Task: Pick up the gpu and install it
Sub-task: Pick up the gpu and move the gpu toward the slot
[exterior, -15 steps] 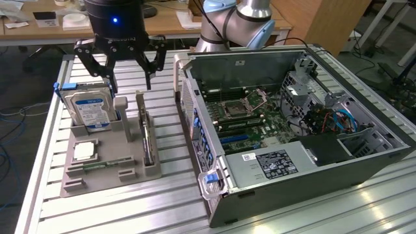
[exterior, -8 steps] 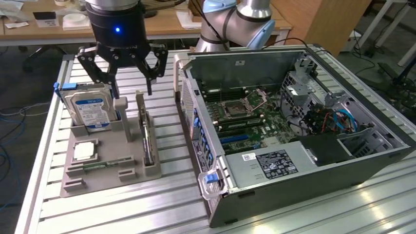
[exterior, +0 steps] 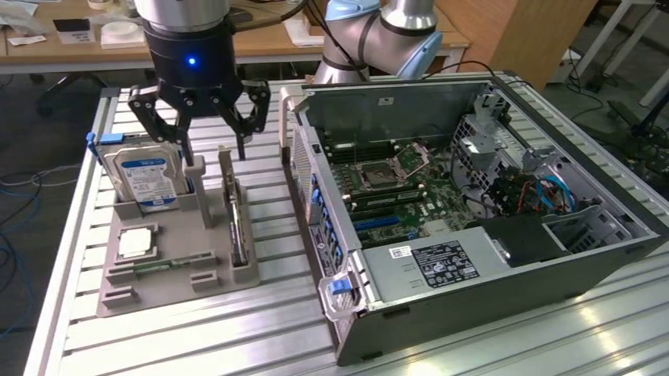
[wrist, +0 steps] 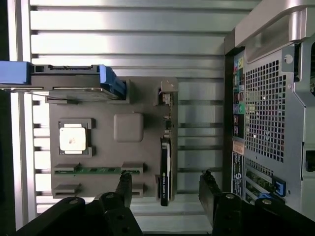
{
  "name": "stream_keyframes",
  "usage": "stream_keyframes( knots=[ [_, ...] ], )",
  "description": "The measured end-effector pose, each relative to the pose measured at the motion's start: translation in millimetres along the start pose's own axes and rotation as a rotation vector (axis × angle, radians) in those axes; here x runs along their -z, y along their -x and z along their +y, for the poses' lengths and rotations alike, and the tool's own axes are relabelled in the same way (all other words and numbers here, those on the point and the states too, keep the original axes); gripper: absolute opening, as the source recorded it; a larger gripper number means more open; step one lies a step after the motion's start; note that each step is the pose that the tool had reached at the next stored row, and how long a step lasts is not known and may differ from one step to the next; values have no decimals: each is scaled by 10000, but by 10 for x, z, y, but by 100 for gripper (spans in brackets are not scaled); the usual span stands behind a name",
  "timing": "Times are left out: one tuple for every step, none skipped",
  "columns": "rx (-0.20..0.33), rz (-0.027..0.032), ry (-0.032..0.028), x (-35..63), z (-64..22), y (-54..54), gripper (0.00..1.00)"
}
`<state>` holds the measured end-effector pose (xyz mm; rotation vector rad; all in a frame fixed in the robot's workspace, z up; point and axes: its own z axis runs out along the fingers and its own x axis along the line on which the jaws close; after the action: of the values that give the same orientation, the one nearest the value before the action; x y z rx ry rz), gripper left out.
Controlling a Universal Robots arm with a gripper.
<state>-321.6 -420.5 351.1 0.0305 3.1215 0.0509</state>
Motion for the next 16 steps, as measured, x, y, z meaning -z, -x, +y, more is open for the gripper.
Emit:
stream_keyframes(
  knots=[
    [0, 0, 0, -13, -1, 0, 66],
    [0, 0, 0, -27, -2, 0, 66],
    [0, -1, 1, -40, -2, 0, 66],
    [0, 0, 0, -53, -3, -1, 66],
    [0, 0, 0, -71, -4, 0, 66],
    [1, 0, 1, -89, -5, 3, 66],
    [2, 1, 0, -106, -6, 9, 66],
    [2, 1, 0, -122, -6, 14, 66],
    [0, 5, -2, -136, -6, 20, 66],
    [0, 5, -1, -147, -6, 27, 66],
    [-1, 5, -1, -152, -6, 31, 66],
    [-20, 5, -20, -154, -5, 35, 66],
    [-54, 1, -36, -158, -6, 41, 66],
    [-84, 1, -47, -160, -6, 47, 66],
    [-101, -1, -50, -163, -6, 47, 66],
    [-104, 1, -51, -168, -6, 49, 66]
  ],
)
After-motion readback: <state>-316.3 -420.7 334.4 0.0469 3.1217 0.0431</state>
